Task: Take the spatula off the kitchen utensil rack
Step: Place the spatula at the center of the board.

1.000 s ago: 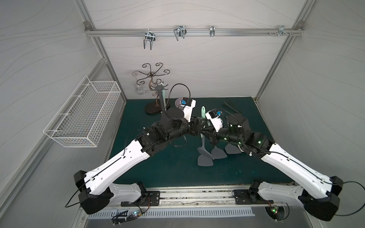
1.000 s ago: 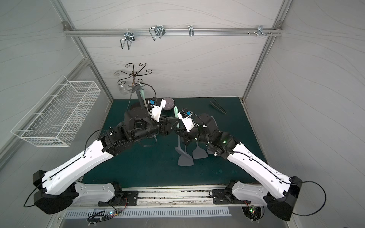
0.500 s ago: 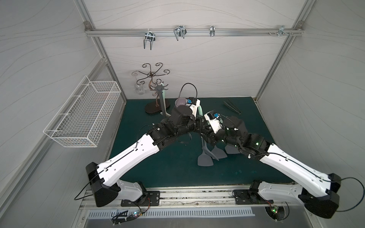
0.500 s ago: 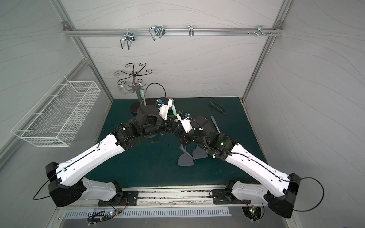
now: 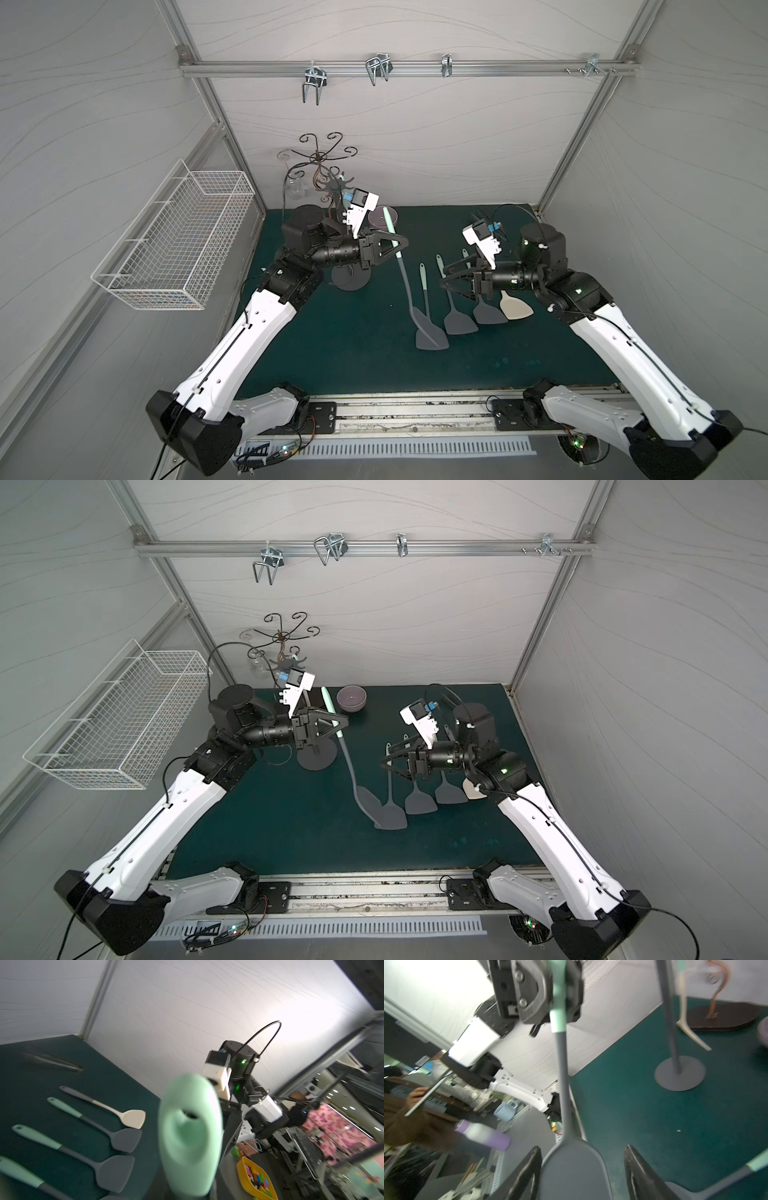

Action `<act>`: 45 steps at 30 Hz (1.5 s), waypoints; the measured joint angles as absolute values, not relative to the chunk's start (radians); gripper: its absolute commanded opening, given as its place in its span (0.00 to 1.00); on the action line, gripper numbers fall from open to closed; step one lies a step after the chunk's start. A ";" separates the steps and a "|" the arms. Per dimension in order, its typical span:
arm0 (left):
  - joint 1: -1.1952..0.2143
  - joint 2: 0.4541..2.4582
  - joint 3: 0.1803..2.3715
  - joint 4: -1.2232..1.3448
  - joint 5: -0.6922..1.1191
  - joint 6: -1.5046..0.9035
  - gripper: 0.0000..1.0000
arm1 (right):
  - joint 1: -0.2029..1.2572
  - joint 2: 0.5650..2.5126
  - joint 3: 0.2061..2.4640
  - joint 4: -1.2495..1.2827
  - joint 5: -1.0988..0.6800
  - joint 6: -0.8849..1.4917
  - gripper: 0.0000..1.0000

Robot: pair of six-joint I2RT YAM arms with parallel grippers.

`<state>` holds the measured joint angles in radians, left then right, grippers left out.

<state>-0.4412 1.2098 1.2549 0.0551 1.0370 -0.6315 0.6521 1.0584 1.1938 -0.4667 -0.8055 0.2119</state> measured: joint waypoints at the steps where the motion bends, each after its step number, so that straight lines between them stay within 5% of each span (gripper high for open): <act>1: -0.442 1.220 1.251 0.086 1.063 -0.653 0.00 | 0.679 1.069 1.193 -0.457 -0.806 0.214 0.48; 5: -0.444 1.232 1.234 0.148 1.158 -0.704 0.00 | 0.729 1.147 1.195 -0.399 -0.813 0.246 0.28; 7: -0.446 1.231 1.234 0.159 1.184 -0.709 0.00 | 0.743 1.192 1.199 -0.385 -0.814 0.265 0.27; 9: -0.447 1.228 1.234 0.157 1.198 -0.707 0.00 | 0.758 1.230 1.205 -0.375 -0.812 0.273 0.32; 13: -0.447 1.225 1.234 0.138 1.213 -0.687 0.00 | 0.787 1.247 1.208 -0.363 -0.811 0.286 0.57; 29: -0.441 1.228 1.232 0.088 1.223 -0.633 0.00 | 0.719 1.060 1.128 -0.305 -0.836 0.376 0.51; 38: -0.441 1.233 1.227 0.107 1.208 -0.643 0.00 | 0.807 1.180 1.138 -0.215 -0.863 0.432 0.25; 45: -0.437 1.232 1.226 0.098 1.205 -0.631 0.00 | 0.819 1.200 1.149 -0.193 -0.873 0.445 0.21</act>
